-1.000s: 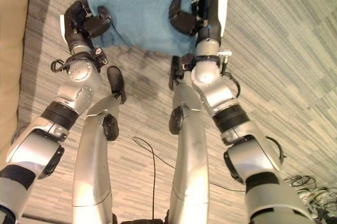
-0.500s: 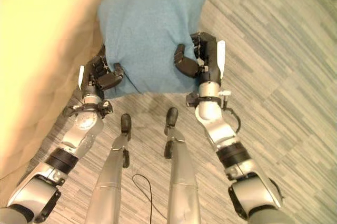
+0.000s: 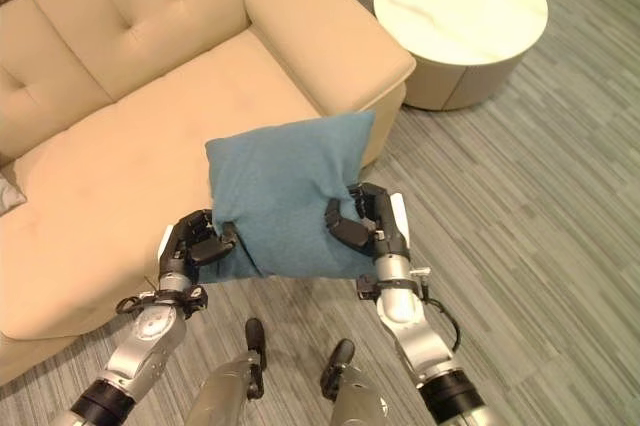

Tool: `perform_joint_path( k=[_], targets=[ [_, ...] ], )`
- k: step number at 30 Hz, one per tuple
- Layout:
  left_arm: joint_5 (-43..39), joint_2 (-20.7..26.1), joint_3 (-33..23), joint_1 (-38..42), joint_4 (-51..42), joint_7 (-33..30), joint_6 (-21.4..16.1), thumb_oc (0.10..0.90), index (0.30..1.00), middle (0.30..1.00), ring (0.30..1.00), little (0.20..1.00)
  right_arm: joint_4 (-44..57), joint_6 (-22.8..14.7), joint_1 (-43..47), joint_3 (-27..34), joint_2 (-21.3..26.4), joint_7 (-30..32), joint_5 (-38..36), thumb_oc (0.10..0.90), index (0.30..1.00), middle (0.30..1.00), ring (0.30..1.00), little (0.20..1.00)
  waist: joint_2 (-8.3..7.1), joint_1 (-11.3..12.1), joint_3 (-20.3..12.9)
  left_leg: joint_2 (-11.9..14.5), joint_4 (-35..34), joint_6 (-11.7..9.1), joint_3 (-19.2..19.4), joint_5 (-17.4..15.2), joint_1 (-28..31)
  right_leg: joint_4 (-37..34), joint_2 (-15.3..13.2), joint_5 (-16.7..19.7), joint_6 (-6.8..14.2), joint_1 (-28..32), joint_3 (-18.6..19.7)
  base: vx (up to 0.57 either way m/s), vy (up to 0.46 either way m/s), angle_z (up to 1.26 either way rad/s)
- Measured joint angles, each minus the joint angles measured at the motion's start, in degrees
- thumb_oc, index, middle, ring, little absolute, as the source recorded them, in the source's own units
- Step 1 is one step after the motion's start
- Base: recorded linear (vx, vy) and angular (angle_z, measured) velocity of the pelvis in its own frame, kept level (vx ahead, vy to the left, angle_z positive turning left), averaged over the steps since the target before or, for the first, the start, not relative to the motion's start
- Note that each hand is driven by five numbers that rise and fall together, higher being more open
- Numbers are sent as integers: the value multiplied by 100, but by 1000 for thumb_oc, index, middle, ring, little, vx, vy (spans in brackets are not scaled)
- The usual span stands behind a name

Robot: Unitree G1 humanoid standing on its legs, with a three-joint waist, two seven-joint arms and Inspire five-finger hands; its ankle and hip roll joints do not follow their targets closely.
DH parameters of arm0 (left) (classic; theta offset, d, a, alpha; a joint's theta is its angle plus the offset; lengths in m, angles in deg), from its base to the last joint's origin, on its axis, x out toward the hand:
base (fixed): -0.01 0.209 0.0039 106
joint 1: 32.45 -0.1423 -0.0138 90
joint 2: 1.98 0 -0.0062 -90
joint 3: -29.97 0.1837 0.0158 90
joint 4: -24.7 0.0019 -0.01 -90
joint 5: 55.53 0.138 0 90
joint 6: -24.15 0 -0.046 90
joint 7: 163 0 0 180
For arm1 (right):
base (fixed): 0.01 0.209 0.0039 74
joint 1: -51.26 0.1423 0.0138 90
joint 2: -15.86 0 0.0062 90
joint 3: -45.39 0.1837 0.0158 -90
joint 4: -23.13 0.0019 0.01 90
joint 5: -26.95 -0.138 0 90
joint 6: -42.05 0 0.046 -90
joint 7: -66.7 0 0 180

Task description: Pick up all the scattered cushions and arrange them neatly on the sofa.

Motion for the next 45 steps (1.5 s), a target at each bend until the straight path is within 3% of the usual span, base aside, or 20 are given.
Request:
perform_joint_path(
  k=[5,8,9,10,11,12,14,16,18,20,23,24,26,30,32,36,41,43,44,45],
  targets=[
    [-8,41,-25,-435,-7,94,37,400,300,300,300,300,0,10,-300,11,-296,-149,-4,400,300,300,300,300,-291,-48,-266,-376,-94,-34,-429,107,408,-271,-202,109,200,601,11,73,168,42],
    [-17,170,-135,-775,5,119,79,400,300,300,300,300,0,21,-331,-44,-425,-373,-1,400,300,300,300,300,-476,183,-363,-548,-93,55,-550,65,657,-172,-353,296,278,836,66,79,279,24],
    [-14,234,-182,-852,-17,188,79,400,300,300,300,300,-5,41,-344,-13,-556,-465,0,400,300,300,300,300,-575,216,-338,-562,417,170,-664,-98,446,-163,-432,346,224,940,201,48,174,47],
    [-16,283,-206,-875,-1,261,83,400,300,300,300,300,-12,54,-374,43,-642,-496,-2,400,300,300,300,300,-754,300,-344,-726,880,245,-740,-399,99,-30,-515,339,230,968,483,43,173,60],
    [-19,151,-184,-894,25,257,105,400,300,300,300,300,1,54,-391,60,-528,-532,-3,400,300,300,300,300,-612,302,-389,-880,397,410,-886,-255,204,314,-470,339,230,907,905,36,102,75],
    [-21,112,-122,-894,44,261,121,400,300,300,300,300,-61,50,-395,69,-441,-557,0,400,300,300,300,300,-476,235,-475,-847,82,422,-1043,-114,308,861,-379,170,452,672,1504,50,76,84],
    [-23,264,-225,-875,43,252,131,400,300,300,300,300,-92,95,-298,-34,-574,-606,-18,400,300,300,300,300,-736,254,-545,-1027,-262,476,-1126,26,385,847,-210,-266,910,149,2245,133,44,49],
    [-31,282,-322,-687,187,252,144,400,300,300,300,300,-70,94,-262,-8,-635,-683,-24,400,300,300,300,300,-678,172,-488,-1063,-419,497,-1542,80,422,745,434,-401,719,-332,2979,119,-18,71],
    [-32,255,-324,-624,240,254,144,400,300,300,300,300,-73,100,-321,7,-634,-687,-51,400,300,300,300,300,-643,-8,-443,-1086,-535,438,-1820,197,559,406,785,-357,575,-465,3114,93,-37,106],
    [-34,273,-330,-680,242,256,143,400,300,300,300,300,-73,99,-359,-1,-632,-733,-55,400,300,300,300,300,-718,10,-401,-1205,-622,413,-2056,162,822,63,881,-83,452,-668,3135,175,-100,88],
    [-41,203,-317,-786,242,324,144,400,300,300,300,300,-89,96,-498,65,-632,-768,-149,400,300,300,300,300,-710,-82,-388,-1300,-721,296,-2689,75,960,-854,927,959,345,-726,3127,182,-135,102],
    [-55,193,-288,-829,244,350,149,400,300,300,300,300,-120,96,-560,101,-614,-812,-182,400,300,300,300,300,-712,-67,-390,-1294,-735,209,-2830,76,1018,-1079,944,1338,60,-532,3043,213,-176,67],
    [-55,72,-350,-1084,193,422,149,400,300,300,300,300,-201,102,-624,131,-602,-924,-229,400,300,300,300,300,-570,-43,-427,-1075,-794,12,-3002,-31,1154,-1521,1125,1377,-12,-122,2825,107,-85,41],
    [-67,-51,-328,-1217,153,562,196,400,300,300,300,300,-187,105,-672,262,-539,-990,-271,400,300,300,300,300,-606,-150,-403,-1032,-307,-209,-2867,-60,919,-1889,1184,1441,-181,195,2493,61,-89,44],
    [-106,-163,-257,-1214,153,590,202,400,300,300,300,300,-158,106,-662,324,-373,-992,-279,400,300,300,300,300,-754,-219,-325,-1196,618,-298,-2328,-72,429,-1976,983,1425,-311,351,2346,75,-39,43],
    [-128,-175,-213,-1166,134,724,206,400,300,300,300,300,-148,106,-779,475,-397,-978,-302,400,300,300,300,300,-809,-324,-299,-822,792,-231,-1365,-235,220,-2235,992,1274,-530,650,2158,120,-16,32],
    [-123,-181,-216,-1164,112,723,219,400,300,300,300,300,-122,107,-787,489,-414,-960,-314,400,300,300,300,300,-842,-326,-284,-658,21,-376,-1324,-83,-263,-2375,1035,1156,-371,808,2188,208,44,-3],
    [-123,-175,-235,-1199,112,718,275,400,300,300,300,300,-122,108,-807,454,-432,-961,-313,400,300,300,300,300,-810,-323,-285,-642,-208,-291,-1323,38,-212,-2373,1085,1117,-271,967,2219,170,89,-31],
    [-122,-173,-236,-1271,110,719,318,400,300,300,300,300,-120,108,-860,436,-426,-975,-304,400,300,300,300,300,-670,-298,-346,-605,-499,-194,-1371,122,3,-2305,1192,963,-141,1089,2362,192,124,-63],
    [-122,-174,-212,-1310,93,719,321,400,300,300,300,300,-120,109,-914,439,-466,-976,-301,400,300,300,300,300,-572,-272,-397,-584,-615,30,-1408,638,145,-2109,1259,749,41,1098,2519,191,135,-54]
  ],
)
